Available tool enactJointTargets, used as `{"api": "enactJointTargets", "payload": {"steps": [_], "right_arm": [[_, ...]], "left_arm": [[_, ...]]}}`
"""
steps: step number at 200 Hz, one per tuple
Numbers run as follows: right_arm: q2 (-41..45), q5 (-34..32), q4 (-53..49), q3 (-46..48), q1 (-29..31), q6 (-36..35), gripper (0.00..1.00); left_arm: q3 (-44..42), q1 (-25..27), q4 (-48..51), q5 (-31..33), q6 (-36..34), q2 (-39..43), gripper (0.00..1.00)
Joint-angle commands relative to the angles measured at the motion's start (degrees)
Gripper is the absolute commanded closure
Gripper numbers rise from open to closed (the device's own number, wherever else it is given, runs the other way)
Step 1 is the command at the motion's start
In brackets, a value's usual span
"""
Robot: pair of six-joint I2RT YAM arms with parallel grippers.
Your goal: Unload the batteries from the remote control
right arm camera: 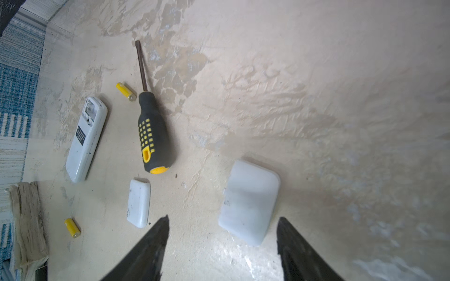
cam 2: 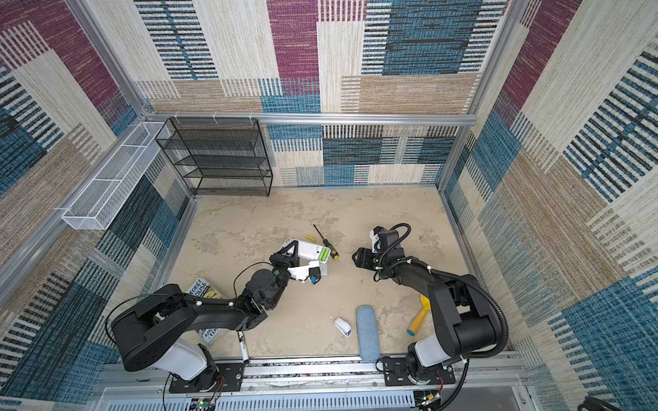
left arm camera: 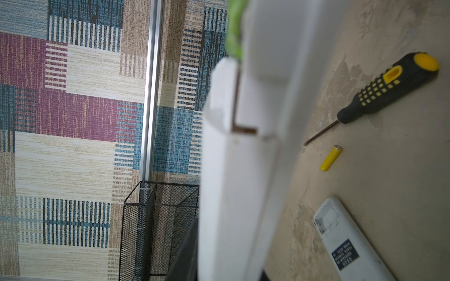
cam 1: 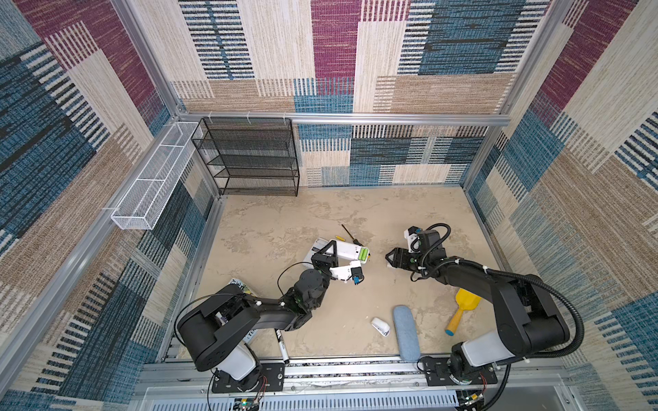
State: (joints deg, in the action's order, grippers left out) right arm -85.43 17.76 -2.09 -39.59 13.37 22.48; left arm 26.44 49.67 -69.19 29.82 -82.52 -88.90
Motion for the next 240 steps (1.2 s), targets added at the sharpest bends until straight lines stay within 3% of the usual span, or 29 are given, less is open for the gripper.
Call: {"api": "enactJointTargets", "payload": {"steps": [1,23,58,112,174,240], "right_arm": [[1.69,-2.04,-2.16,-1.28,-0.03,-2.26,0.24],[2.94,-1.66,-4.79,-3.90,0.00,-7.96,0.18],[6.66,1.43,-6.60,-8.22,0.82,-19.58,0.16],[13.40,6.72,-6.54,-10.23,4.60,-41.81,0.19],[19.60,16.04,-11.23,-9.10,7.55,-67.78,0.13],[14.83,24.81,-17.38,-14.68,8.42,-73.71,0.13]], "left_arm": [[-0.24,0.06,-3.02,0.45,0.11,0.10,1.00],[-0.42,0.03,-3.14,0.33,-0.27,0.10,1.00],[-0.51,0.08,-3.15,0.19,-0.23,-0.03,1.00],[-0.86,0.08,-4.19,-0.64,-0.69,-0.50,1.00],[-1.04,0.07,-4.22,-1.70,-1.41,0.64,1.00],[-0.68,0.08,-3.15,-2.49,-1.42,1.77,1.00]]}}
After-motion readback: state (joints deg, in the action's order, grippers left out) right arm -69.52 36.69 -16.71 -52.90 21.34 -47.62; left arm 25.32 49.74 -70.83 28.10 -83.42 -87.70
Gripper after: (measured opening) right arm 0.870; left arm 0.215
